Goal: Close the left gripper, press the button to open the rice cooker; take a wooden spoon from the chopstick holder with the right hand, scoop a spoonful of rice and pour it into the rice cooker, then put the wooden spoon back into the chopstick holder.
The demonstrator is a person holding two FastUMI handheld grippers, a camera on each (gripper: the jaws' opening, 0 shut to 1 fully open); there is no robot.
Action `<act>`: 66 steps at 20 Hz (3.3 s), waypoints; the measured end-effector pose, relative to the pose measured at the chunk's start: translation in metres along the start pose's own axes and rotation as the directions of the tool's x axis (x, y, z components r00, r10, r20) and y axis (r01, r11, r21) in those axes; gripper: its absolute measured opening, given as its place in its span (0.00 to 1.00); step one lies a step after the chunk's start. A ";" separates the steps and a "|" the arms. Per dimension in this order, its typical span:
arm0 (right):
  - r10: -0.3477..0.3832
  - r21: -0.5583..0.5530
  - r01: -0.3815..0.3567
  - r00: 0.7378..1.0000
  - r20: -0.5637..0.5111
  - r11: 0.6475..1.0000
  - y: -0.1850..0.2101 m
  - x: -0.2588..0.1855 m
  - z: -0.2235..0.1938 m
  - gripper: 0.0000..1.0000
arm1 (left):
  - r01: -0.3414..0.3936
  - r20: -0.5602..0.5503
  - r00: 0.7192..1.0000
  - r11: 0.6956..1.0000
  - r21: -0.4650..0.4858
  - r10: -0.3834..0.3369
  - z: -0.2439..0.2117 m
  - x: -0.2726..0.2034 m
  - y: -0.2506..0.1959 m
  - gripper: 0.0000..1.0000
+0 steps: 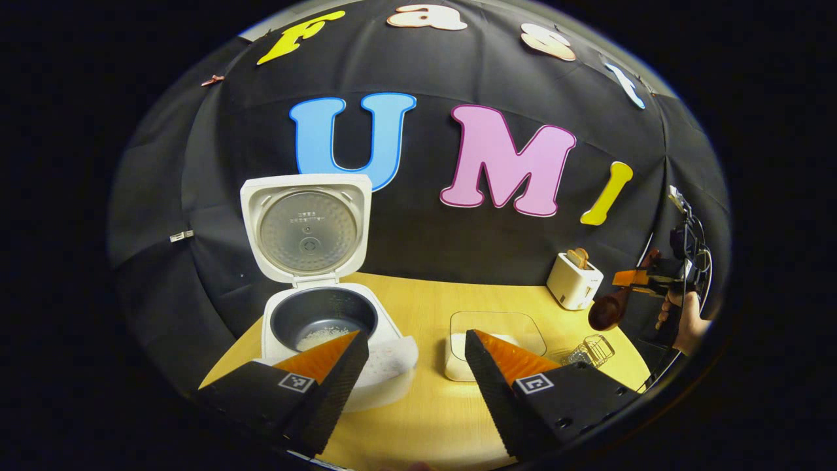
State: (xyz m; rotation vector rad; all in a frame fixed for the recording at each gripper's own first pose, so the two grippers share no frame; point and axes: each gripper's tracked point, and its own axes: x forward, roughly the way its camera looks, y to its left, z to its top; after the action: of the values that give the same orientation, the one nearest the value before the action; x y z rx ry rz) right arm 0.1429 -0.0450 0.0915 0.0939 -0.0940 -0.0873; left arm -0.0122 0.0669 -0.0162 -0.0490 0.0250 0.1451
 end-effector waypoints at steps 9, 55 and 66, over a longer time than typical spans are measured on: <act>0.087 -0.043 -0.090 0.994 -0.070 0.995 0.102 0.041 -0.059 0.17 | -0.029 -0.026 0.999 0.999 -0.020 0.029 0.003 0.016 0.061 0.95; 0.193 0.296 -0.100 0.933 -0.303 0.950 0.193 0.047 -0.171 0.17 | 0.025 -0.046 0.999 0.997 -0.067 -0.028 0.006 0.041 0.083 0.95; 0.212 0.304 -0.144 0.955 -0.206 0.942 0.186 0.040 -0.104 0.17 | 0.008 -0.026 1.000 0.997 -0.071 -0.010 0.011 0.032 0.083 0.95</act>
State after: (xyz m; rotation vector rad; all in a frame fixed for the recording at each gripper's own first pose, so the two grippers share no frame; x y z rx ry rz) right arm 0.2082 0.1447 0.0105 0.3841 0.1246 0.1218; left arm 0.0075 0.1538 -0.0098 -0.1216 0.0458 0.1365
